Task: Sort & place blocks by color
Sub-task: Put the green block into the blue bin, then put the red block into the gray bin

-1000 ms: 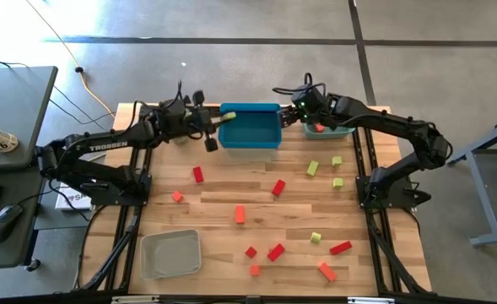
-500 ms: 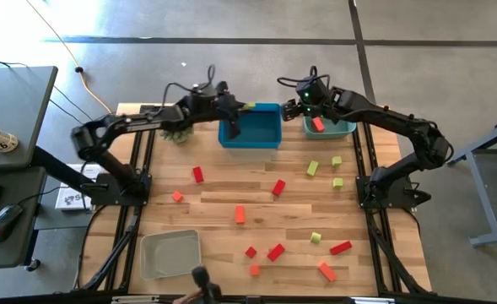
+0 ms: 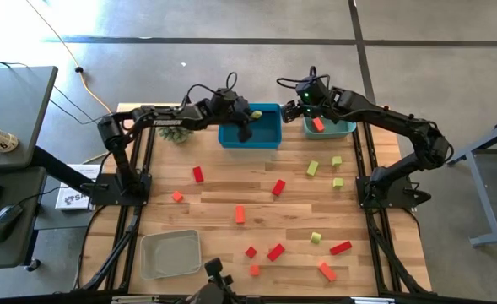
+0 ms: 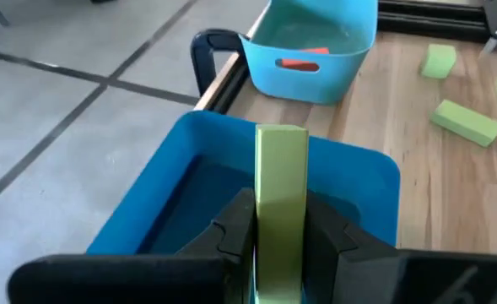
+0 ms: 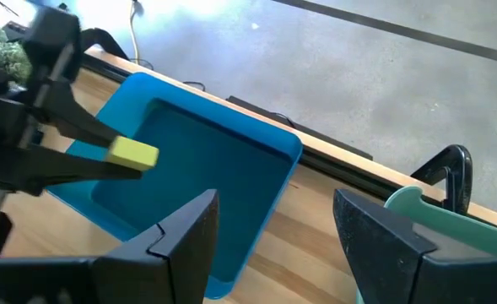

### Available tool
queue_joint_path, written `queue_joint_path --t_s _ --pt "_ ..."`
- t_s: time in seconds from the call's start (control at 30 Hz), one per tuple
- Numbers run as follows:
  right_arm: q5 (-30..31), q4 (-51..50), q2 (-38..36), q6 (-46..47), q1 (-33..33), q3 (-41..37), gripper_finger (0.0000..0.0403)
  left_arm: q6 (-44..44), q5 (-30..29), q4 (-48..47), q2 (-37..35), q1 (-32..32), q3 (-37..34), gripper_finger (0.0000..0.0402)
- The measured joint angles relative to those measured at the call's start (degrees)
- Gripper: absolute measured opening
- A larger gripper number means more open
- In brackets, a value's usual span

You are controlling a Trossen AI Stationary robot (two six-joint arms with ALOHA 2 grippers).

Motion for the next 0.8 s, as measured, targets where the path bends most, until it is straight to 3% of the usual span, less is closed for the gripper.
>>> queue_joint_path --t_s 0.3,0.67,0.8 --pt "-0.84 -0.1 0.0 -2.13 0.02 0.0 0.0222 -1.67 -2.96 -0.74 2.46 0.0 -0.02 0.0052" --pt "-1.11 -0.41 0.0 -5.9 0.02 0.0 0.0222 -1.66 -3.26 -1.0 2.46 0.0 -0.02 0.012" --pt "-3.78 -0.22 0.0 -7.4 0.02 -0.02 0.0222 -2.33 -3.24 -3.22 2.45 0.0 1.43 0.0136"
